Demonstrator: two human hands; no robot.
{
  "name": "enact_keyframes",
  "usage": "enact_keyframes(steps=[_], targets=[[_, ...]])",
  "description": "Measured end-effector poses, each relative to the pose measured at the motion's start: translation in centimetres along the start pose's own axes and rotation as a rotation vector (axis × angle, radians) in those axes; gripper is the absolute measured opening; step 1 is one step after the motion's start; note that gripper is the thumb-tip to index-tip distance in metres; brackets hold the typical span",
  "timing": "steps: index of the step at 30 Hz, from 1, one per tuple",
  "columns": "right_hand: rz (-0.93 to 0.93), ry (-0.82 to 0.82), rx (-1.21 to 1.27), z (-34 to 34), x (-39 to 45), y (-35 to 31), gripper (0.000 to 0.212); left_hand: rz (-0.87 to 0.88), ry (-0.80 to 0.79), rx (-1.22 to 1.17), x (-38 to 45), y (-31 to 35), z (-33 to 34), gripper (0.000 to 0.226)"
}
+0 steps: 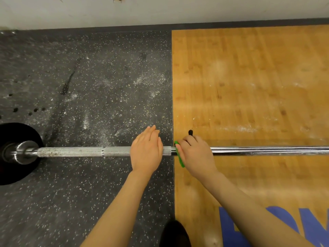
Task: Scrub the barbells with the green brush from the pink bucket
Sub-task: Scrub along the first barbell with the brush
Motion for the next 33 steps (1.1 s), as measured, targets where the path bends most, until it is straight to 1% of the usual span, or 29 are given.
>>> enact_keyframes(steps=[8,14,17,23,25,27,28,31,33], targets=[[0.049,0.063,0.013,-1.6,-1.3,-0.3,0.046,-0.025,-0.038,0.031,-1.1,0.1,-0.2,0.046],[0.167,0.175,0.13,-3.0,-0.6,-0.3,0.048,-0.038,-0.024,0.029,-2.6,0.1,-0.6,0.044],[0.188,0.212,0.16,-3.5,-0.4,-0.6,0.046,-0.049,-0.039,0.025,-3.6,-0.1,-0.7,0.045],[0.228,0.182,0.169,-2.8,-1.9,-1.2,0.042,-0.083,-0.076,0.011,-5.9,-0.4,-1.0,0.045],[0.211,0.178,0.147,-2.7,-2.5,-1.7,0.04,-0.085,-0.07,-0.021,-6.4,-0.7,-1.4,0.046],[0.188,0.143,0.151,-2.5,-3.1,-2.6,0.03,-0.096,-0.048,-0.054,-6.4,-1.0,-1.9,0.045],[0.172,0.127,0.152,-2.2,-3.3,-3.2,0.028,-0.099,-0.037,-0.056,-6.3,-1.1,-2.1,0.045],[0.088,0.091,0.129,-1.1,-4.0,-5.1,0.038,-0.092,-0.036,-0.048,-5.8,-1.7,-2.1,0.047],[0.037,0.091,0.108,-0.5,-4.6,-5.9,0.036,-0.076,-0.043,-0.037,-6.0,-1.9,-1.8,0.048]])
Point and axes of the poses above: each hand's wrist, its own x-axis towards the middle knuckle, its own z-axis out of the palm, y = z × x, the point moved 2 cm from there along x, towards the middle knuckle, and after that the axes turned 14 degrees about -z, right-handed, at the moved point
